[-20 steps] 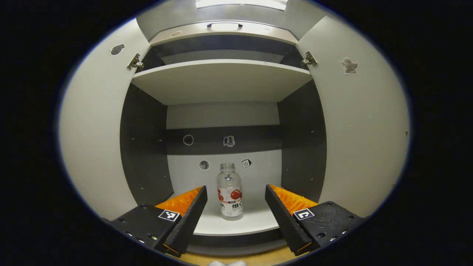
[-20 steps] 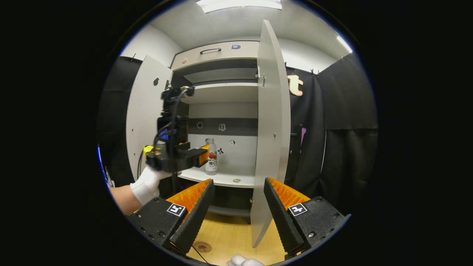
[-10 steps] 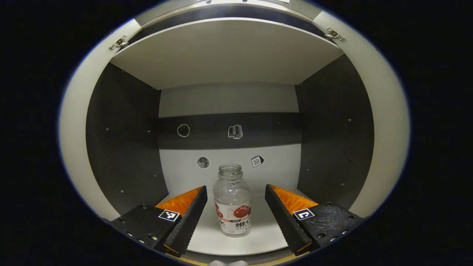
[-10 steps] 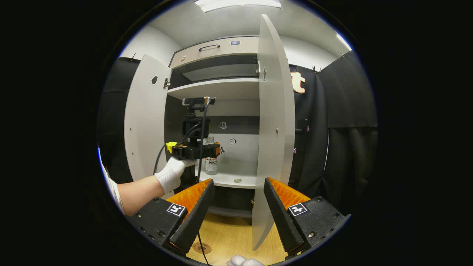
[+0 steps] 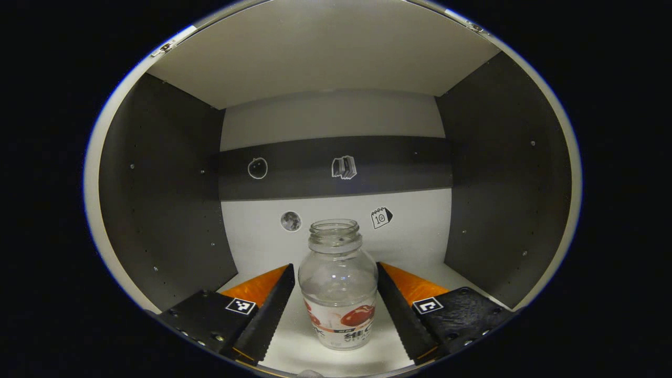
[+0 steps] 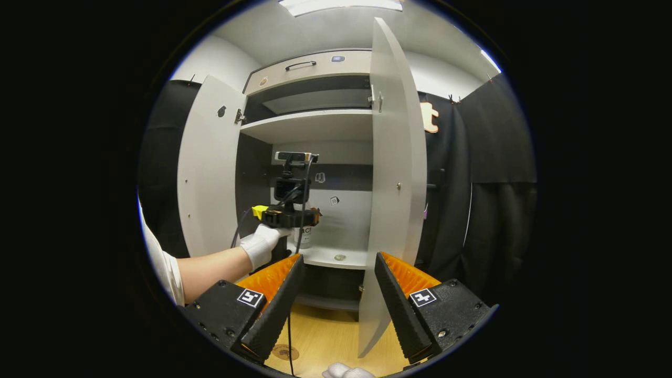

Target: Grasp the bottle in the cabinet with the left hand and place it on the coaster, then close the right door with the right hand and the left door with the left hand.

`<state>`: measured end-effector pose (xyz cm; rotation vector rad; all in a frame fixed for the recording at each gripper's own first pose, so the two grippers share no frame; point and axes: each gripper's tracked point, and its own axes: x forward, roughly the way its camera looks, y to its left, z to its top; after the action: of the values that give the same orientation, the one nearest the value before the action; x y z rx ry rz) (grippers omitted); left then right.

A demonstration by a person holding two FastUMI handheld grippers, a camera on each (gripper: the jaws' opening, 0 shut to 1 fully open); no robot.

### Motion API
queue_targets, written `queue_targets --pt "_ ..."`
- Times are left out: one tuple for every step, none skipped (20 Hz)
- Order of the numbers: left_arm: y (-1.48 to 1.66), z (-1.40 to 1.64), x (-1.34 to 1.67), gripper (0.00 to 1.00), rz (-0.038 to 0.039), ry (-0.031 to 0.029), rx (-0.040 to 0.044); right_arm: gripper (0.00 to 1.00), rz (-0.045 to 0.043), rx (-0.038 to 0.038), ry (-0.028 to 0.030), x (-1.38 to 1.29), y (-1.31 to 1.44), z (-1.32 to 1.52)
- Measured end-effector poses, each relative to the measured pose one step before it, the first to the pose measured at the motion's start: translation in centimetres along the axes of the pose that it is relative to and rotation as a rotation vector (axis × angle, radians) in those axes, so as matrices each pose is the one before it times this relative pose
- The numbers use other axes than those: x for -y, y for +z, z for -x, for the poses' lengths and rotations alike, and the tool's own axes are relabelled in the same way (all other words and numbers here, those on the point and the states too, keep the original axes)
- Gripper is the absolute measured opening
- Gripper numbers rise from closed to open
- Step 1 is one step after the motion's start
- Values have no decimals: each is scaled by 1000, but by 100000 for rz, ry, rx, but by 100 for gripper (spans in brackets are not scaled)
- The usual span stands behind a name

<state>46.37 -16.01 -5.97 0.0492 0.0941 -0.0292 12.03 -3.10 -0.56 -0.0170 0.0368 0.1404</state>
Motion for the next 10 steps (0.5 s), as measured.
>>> queue_targets --pt "-44 189 23 85 -325 1189 64 83 409 157 381 -31 147 42" --pt "69 112 208 78 142 -838 -168 83 556 342 274 11 116 32" --pt "49 45 -47 77 257 -245 -381 83 388 470 262 31 203 39" --pt "124 414 -93 75 -92 -302 -297 83 246 513 240 -32 158 36" --pt "322 487 -475 75 -129 -8 450 83 -27 438 119 -10 202 43" --pt "389 593 -561 75 -403 -226 851 83 -215 127 216 -64 13 115" --pt "546 865 -401 75 -487 101 772 83 -384 242 247 -87 95 66" --pt "549 919 -239 75 5 -685 684 83 -317 343 112 5 10 10" --pt "398 1140 -348 75 369 -334 573 83 -268 126 61 -27 -26 -58" --pt "272 1176 -305 75 98 -118 531 83 -290 -168 346 -89 -218 -46"
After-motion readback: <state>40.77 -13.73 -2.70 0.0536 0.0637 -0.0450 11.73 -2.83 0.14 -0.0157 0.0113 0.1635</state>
